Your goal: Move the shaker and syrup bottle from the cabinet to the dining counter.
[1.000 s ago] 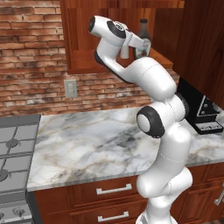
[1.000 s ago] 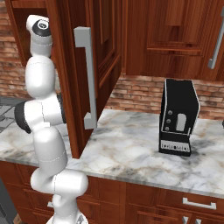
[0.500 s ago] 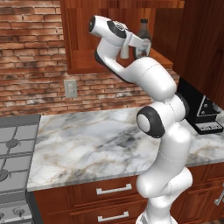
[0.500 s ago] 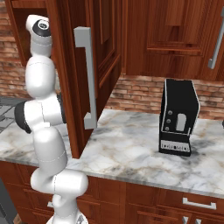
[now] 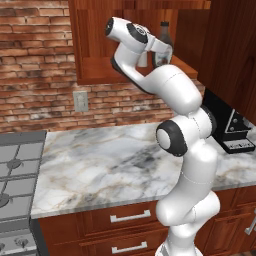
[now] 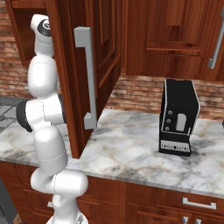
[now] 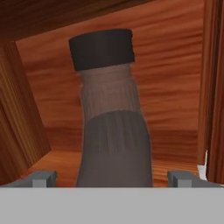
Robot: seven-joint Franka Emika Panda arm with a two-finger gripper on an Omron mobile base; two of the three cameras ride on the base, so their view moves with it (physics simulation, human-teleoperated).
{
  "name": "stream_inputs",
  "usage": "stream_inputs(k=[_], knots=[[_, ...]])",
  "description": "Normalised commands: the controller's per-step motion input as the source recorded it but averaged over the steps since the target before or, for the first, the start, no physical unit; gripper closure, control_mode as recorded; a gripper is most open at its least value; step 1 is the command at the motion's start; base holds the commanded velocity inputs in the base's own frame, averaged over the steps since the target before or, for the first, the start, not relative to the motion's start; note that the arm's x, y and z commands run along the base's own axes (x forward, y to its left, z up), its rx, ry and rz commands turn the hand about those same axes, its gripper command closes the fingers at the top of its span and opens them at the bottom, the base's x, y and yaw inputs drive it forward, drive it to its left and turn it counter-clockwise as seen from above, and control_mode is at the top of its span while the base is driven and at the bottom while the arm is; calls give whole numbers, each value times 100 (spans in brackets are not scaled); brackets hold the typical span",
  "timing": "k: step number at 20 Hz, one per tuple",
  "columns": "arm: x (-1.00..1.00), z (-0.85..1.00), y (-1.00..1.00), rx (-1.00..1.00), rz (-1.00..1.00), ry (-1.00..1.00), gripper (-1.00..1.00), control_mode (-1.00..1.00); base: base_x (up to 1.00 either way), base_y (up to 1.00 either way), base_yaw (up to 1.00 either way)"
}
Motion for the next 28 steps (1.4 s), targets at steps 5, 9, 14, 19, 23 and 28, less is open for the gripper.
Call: stream_inputs(k=[5, 9, 14, 19, 23, 28], knots=[[0, -5, -9, 0, 0, 5, 100, -100, 0, 0, 0], [-15, -13, 0, 2, 4, 7, 100, -100, 0, 0, 0], [-17, -20, 0, 2, 5, 4, 100, -100, 0, 0, 0], [-32, -18, 37, 7, 12, 0, 100, -100, 0, 0, 0], [-39, -8, 58, 6, 16, 0, 100, -100, 0, 0, 0], [-53, -7, 56, 4, 20, 0, 100, -100, 0, 0, 0]])
